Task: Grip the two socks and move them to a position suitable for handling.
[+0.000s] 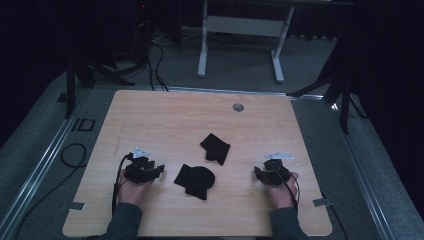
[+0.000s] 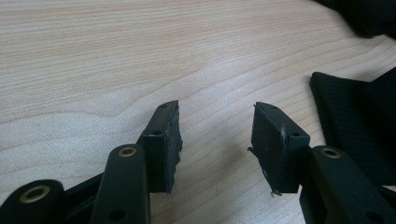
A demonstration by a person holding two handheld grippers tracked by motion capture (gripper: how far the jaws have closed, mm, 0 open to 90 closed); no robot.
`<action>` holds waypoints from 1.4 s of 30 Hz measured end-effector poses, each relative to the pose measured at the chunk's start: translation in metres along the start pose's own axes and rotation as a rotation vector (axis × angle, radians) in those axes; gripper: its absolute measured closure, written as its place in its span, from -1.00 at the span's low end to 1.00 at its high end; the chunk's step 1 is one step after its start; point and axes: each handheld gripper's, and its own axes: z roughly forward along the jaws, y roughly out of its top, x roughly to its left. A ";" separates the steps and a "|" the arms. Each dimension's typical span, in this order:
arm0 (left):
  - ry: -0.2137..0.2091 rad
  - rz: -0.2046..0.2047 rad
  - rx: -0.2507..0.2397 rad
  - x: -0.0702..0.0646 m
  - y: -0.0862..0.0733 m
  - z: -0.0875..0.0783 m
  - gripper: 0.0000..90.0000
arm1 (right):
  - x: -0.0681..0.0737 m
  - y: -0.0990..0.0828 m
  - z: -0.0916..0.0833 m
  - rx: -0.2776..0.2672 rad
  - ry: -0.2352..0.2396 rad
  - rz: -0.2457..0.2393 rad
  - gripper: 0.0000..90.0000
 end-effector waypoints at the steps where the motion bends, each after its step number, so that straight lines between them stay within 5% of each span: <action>1: 0.003 0.004 0.002 -0.001 0.000 0.000 0.17 | 0.001 0.000 0.000 0.002 0.005 -0.006 0.18; 10: 0.010 0.029 0.003 -0.005 0.000 0.001 0.14 | 0.022 0.007 -0.006 0.039 0.049 -0.155 0.73; 19: 0.007 0.042 0.000 -0.008 0.000 0.003 0.10 | 0.033 0.013 -0.013 0.020 0.080 -0.213 0.99; 32: 0.008 0.052 -0.002 -0.010 0.000 0.003 0.09 | 0.066 0.021 -0.019 -0.016 0.148 -0.305 1.00; 42: 0.007 0.054 -0.003 -0.009 0.000 0.004 0.09 | 0.103 0.027 -0.023 -0.054 0.274 -0.359 1.00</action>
